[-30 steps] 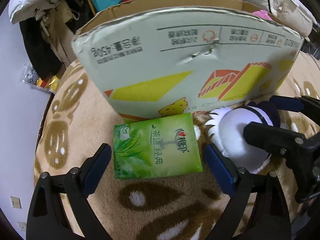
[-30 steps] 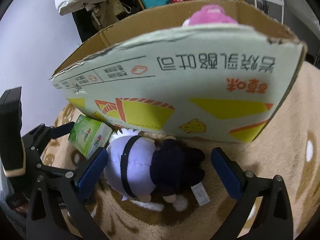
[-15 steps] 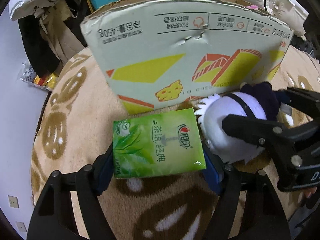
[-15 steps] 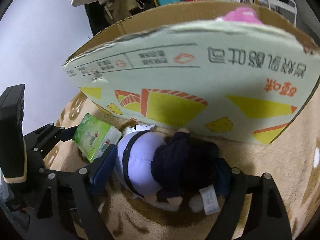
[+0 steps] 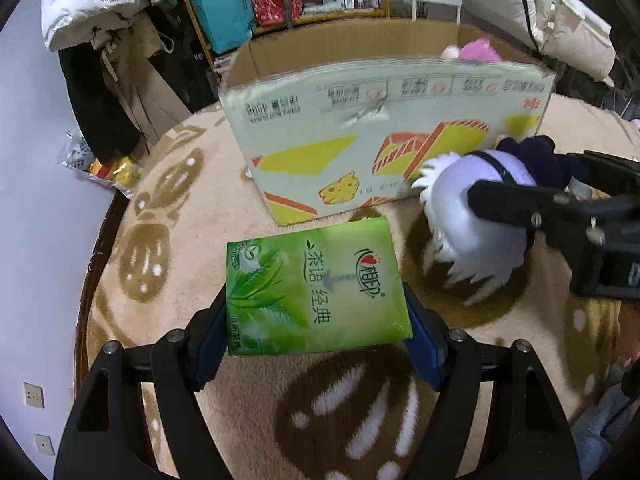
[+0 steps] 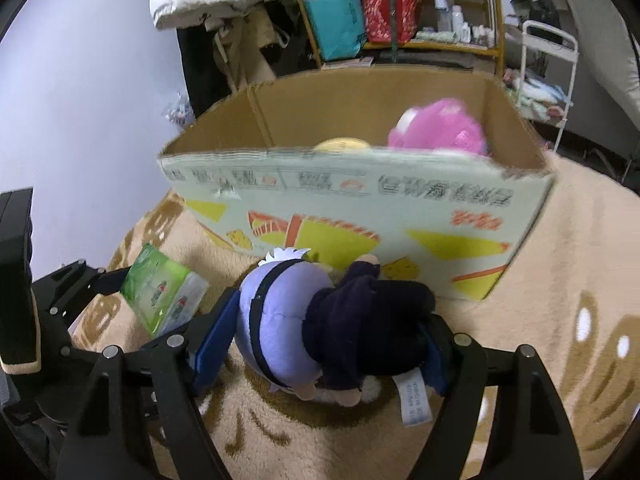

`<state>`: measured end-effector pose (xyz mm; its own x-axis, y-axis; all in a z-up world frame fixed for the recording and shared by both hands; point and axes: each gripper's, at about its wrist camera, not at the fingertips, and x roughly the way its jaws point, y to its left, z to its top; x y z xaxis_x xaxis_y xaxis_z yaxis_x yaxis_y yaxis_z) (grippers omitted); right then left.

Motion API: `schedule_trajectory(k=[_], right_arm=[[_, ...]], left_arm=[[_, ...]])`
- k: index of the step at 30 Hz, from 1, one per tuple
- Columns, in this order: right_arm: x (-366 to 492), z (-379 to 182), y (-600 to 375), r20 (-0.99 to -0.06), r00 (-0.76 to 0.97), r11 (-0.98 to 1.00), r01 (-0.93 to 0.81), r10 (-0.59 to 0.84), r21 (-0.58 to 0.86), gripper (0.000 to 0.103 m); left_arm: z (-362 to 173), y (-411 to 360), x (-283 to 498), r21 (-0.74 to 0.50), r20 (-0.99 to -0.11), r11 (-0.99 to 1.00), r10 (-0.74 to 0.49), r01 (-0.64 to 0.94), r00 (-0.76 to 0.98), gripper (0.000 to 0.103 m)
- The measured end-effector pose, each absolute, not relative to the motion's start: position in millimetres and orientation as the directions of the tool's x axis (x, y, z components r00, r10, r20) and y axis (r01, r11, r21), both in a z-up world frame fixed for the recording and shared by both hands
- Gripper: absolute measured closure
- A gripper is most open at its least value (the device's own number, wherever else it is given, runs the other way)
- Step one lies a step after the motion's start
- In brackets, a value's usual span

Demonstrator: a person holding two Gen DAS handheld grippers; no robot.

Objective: Organize soft objects
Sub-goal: 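Lift the tissue pack and plush over the box and open both tools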

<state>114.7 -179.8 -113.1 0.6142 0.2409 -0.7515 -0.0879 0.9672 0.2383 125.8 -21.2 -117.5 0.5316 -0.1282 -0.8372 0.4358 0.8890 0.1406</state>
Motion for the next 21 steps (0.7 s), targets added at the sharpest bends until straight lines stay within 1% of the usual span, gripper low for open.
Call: schedule_trajectory(k=[3,10,17,21], right_arm=[[104,-94,-186,-0.727,0.648,0.971,-0.087,0.226,0.224,0.02],[83,-52,-192,-0.66,0.722,0.976,-0.1,0.206,0.195,0.02],[68,-19,-198,-0.585,0.789,0.98,-0.103,0.186,0.172,0.02],[70,-4,-208,-0.536,0.823,0.978,-0.102,0.186,0.182,0.02]], left_arm=[[-101,-18,114,0.141,-0.816,0.894,-0.138,0.425,0.562,0.027],[-61,-6,88,0.132,-0.735,0.922,-0.154,0.363,0.66,0.027],[-18,2,69,0.159,-0.617,0.935,-0.156,0.316,0.771,0.027],[0,1,66,0.149,-0.562,0.943,-0.168,0.298,0.81,0.027]])
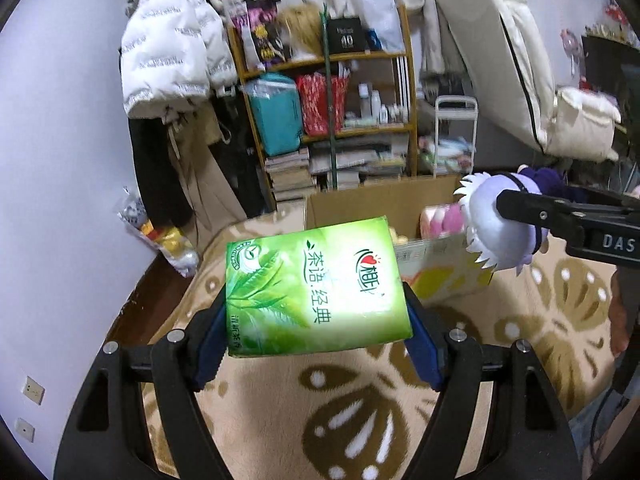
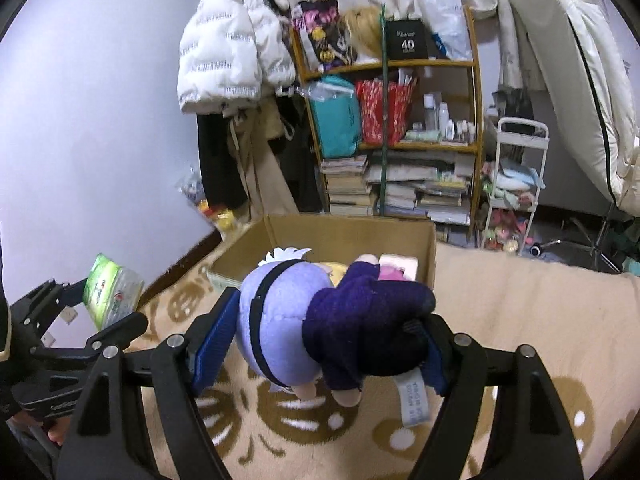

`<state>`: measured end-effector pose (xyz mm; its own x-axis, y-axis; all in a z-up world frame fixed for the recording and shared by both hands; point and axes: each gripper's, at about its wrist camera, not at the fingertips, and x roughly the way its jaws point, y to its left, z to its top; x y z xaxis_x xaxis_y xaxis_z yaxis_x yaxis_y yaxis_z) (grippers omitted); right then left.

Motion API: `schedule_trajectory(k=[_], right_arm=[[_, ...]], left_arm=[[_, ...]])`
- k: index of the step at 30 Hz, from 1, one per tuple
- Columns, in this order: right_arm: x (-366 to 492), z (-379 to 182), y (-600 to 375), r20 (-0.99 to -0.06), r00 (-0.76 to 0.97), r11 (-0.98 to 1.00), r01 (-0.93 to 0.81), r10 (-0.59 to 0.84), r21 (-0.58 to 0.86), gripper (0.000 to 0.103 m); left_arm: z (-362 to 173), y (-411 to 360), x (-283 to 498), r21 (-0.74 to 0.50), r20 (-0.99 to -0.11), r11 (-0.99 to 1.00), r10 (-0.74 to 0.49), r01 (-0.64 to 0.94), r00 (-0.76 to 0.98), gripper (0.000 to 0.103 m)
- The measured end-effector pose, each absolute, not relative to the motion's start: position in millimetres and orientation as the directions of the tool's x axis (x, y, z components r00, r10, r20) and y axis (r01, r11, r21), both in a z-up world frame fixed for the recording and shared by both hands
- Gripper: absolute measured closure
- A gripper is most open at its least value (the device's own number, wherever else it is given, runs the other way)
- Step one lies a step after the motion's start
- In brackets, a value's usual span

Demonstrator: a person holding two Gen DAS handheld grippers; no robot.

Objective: Organize soft objects
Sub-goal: 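Lift the tissue pack and plush over the box and open both tools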

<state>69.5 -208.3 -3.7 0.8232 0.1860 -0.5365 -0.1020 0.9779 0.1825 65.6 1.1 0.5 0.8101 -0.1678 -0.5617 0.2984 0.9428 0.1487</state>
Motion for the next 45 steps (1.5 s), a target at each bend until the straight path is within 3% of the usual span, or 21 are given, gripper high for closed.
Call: schedule_trajectory(k=[8,19,39,45], right_arm=[[80,16,-224,-0.482,0.864,0.984,-0.072,0.143,0.163,0.02],[114,23,-233,-0.475,0.871,0.989,-0.077,0.127,0.124,0.02],[165,-14,-247,-0.532,0.831,0.983,-0.089,0.161,0.158,0.019],[170,-25,-255,-0.545,0.813,0.969,-0.089,0.204,0.231,0.018]], left_arm=[[28,-14,73,0.2,-0.46,0.933,-0.179,0.298,0.87,0.027],[40,-35,131,0.185,-0.415,0.934,-0.208,0.306,0.886,0.027],[-25,-65,189,0.138,-0.527,0.929,-0.225,0.344,0.82,0.027],[-34,-70,188,0.135,-0.541,0.922,-0.238,0.363,0.806,0.027]])
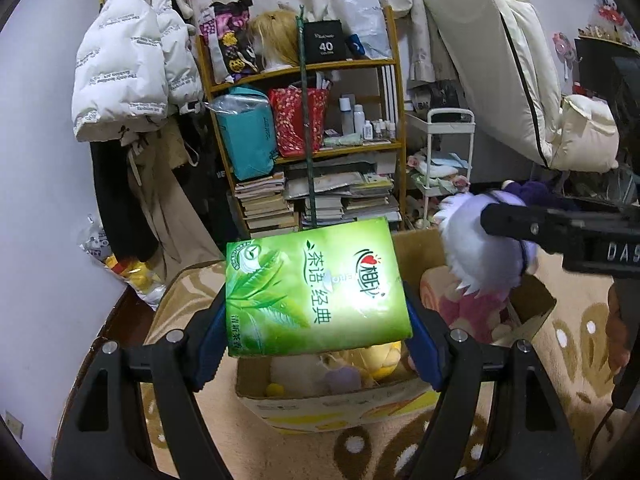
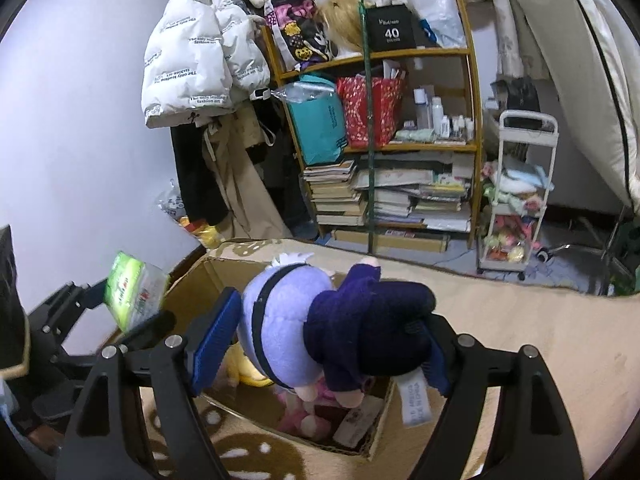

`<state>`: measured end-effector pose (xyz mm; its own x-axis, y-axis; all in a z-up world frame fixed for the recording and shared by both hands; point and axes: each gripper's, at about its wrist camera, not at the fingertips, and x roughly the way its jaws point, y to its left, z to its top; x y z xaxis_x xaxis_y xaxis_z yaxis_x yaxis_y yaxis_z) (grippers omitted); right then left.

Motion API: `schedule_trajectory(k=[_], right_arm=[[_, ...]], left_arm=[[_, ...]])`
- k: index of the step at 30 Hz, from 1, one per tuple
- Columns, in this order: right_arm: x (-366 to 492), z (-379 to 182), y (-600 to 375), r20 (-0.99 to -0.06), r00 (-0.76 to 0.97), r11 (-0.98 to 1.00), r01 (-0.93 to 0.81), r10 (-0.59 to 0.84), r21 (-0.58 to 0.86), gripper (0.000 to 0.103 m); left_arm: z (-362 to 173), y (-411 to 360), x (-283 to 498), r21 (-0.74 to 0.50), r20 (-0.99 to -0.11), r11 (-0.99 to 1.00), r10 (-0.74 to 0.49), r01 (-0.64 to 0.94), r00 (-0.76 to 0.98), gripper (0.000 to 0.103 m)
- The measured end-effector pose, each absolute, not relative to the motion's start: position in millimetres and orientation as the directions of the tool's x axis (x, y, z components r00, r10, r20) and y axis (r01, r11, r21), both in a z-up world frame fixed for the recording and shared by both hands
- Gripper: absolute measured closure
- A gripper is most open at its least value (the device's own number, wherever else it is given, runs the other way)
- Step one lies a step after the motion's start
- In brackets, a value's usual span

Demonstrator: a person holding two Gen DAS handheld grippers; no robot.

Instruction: Organize soft objects

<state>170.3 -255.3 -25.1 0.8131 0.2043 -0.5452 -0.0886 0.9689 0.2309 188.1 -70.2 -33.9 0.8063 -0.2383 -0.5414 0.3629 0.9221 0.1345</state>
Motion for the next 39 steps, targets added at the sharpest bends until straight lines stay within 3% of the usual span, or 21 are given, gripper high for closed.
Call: schedule_trajectory(k=[5,8,20,22,26,28,39], right_arm=[[169,-25,-252,-0.545,0.811,0.968,-0.1,0.214,0.231,0.018],[168,-25,-251,-0.543,0.81,0.966,-0.103,0.219,0.236,0.018],[154,-22,-246,-0.546,0.809,0.968,-0.107,0.219,0.229,0.018],[148,-20,-245,-0.548,0.81,0.97,-0.1,0.208,0.22,0.01],[133,-13,-248,-0.542,0.818,0.973,-0.089,0.193,0.213,0.008],[123,-8,-250,-0.536,0.825,0.976,-0.079,0.18,0.205,0.0],[75,20,-251,-0.515,0.847,0.988,-0.07,0.133,0.14,0.0]], left_arm=[[-42,-70,186,0.136,-0.559,0.926,-0.222,0.352,0.799,0.026],[-38,-69,183,0.145,-0.544,0.927,-0.217,0.346,0.81,0.014],[-27,-45,166,0.131,-0.544,0.957,-0.148,0.258,0.826,0.012],[-23,-39,163,0.119,-0.547,0.961,-0.147,0.25,0.824,0.008],[-12,-31,148,0.148,-0.518,0.962,-0.122,0.229,0.847,0.007],[-6,-28,139,0.161,-0.508,0.961,-0.113,0.223,0.854,0.006],[19,-12,92,0.201,-0.455,0.963,-0.072,0.182,0.887,0.004]])
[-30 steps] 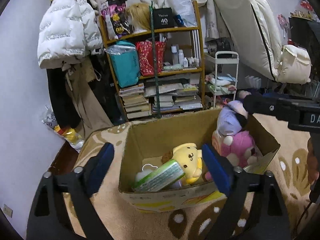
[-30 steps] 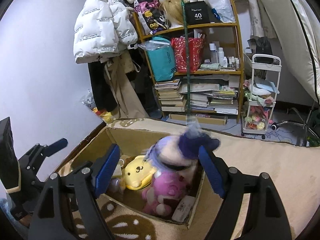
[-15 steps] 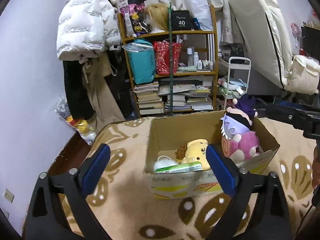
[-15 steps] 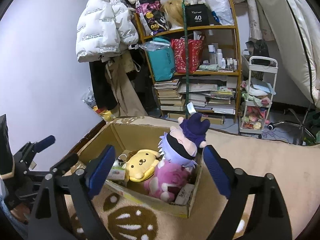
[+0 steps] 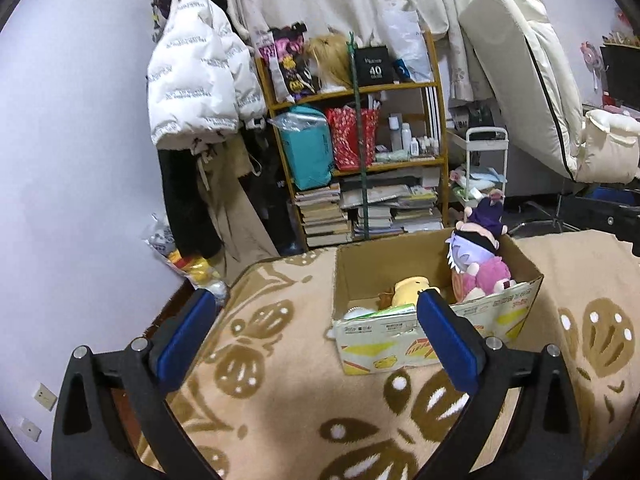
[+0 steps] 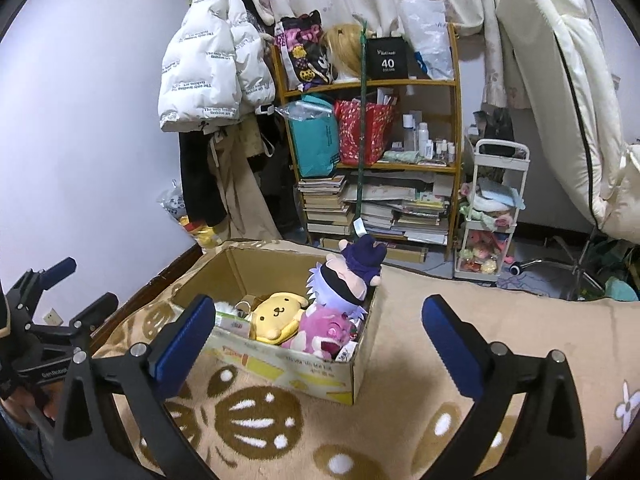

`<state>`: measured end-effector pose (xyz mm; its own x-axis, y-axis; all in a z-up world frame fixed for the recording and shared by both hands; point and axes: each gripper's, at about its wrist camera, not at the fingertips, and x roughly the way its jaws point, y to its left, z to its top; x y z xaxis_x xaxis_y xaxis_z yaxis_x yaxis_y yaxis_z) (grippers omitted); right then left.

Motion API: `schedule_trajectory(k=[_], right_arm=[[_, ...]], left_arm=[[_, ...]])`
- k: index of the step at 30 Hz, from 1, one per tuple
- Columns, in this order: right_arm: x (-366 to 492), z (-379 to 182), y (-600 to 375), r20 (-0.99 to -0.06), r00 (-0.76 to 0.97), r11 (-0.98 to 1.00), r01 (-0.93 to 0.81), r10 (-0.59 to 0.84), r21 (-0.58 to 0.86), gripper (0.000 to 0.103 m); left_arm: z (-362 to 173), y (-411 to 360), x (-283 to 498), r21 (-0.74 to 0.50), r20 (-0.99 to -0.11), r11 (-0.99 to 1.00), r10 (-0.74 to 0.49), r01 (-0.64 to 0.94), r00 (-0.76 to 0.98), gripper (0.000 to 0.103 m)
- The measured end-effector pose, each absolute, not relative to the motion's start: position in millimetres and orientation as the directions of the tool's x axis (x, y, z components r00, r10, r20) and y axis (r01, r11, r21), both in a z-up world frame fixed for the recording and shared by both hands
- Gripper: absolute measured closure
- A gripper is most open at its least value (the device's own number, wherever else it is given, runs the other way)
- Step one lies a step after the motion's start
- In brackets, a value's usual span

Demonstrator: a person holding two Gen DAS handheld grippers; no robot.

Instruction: Organize soft objects

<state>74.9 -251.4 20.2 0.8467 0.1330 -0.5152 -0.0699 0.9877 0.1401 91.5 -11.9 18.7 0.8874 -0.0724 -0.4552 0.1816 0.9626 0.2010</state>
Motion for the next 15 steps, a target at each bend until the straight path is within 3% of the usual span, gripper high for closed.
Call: schedule_trajectory(k=[3,15], right_arm=[[61,28,-251,-0.503,0.856,0.99,-0.064,0.119,0.125,0.0],[21,46,-259,-0.459,0.885,0.995,-0.034,0.073,0.093,0.0]], left_arm=[[30,-8,75,0.216,-0.395,0.965,-0.051,0.147,0.917,0.004],[47,18,37,0.131,-0.391,0.985,-0.05,0.109,0.919,0.004]])
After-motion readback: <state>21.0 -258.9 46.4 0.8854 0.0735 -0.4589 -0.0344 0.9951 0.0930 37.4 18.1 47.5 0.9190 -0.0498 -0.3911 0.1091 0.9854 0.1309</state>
